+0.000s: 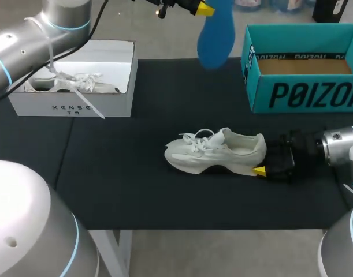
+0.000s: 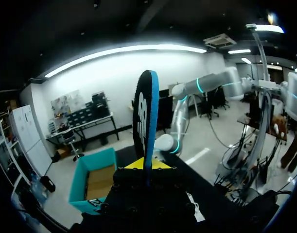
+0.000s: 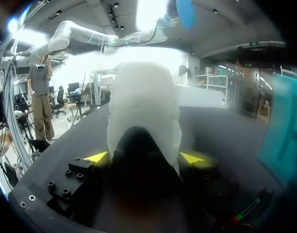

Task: Take the shoe out of the shoebox, open the shoe tongue, remove and reinsert the insole, then place the shoe into the shoebox

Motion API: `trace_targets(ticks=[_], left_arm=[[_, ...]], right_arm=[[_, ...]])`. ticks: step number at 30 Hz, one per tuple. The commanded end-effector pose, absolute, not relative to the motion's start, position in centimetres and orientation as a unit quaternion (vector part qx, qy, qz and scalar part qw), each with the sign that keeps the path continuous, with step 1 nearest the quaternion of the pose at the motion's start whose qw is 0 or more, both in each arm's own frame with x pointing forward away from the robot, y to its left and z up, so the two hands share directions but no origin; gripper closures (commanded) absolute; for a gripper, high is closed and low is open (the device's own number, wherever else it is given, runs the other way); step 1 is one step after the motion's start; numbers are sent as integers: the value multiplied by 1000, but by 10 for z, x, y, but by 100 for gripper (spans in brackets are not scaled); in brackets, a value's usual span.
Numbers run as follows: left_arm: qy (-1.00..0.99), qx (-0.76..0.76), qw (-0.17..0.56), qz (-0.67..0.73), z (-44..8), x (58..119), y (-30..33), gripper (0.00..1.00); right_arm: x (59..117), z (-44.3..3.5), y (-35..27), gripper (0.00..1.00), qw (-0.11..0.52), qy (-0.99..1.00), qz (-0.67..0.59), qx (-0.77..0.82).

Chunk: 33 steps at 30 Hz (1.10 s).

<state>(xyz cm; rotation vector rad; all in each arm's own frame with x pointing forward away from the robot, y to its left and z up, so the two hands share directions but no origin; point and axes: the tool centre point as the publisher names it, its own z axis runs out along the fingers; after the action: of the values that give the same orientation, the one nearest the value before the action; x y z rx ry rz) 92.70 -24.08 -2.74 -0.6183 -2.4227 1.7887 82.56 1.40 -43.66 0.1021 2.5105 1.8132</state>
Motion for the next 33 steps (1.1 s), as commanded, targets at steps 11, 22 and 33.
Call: trace_targets(ticks=[11, 22, 33], left_arm=[[-819, -244, -44, 517, -21, 903, -236, 100], [-775, -223, 120, 579, -16, 912, -230, 100], [-672, -133, 407, 603, -8, 929, -211, 100]], right_arm=[[827, -442, 15, 100, 21, 811, 584, 33], [827, -442, 15, 100, 21, 811, 584, 33], [827, -442, 15, 100, 21, 811, 584, 33]])
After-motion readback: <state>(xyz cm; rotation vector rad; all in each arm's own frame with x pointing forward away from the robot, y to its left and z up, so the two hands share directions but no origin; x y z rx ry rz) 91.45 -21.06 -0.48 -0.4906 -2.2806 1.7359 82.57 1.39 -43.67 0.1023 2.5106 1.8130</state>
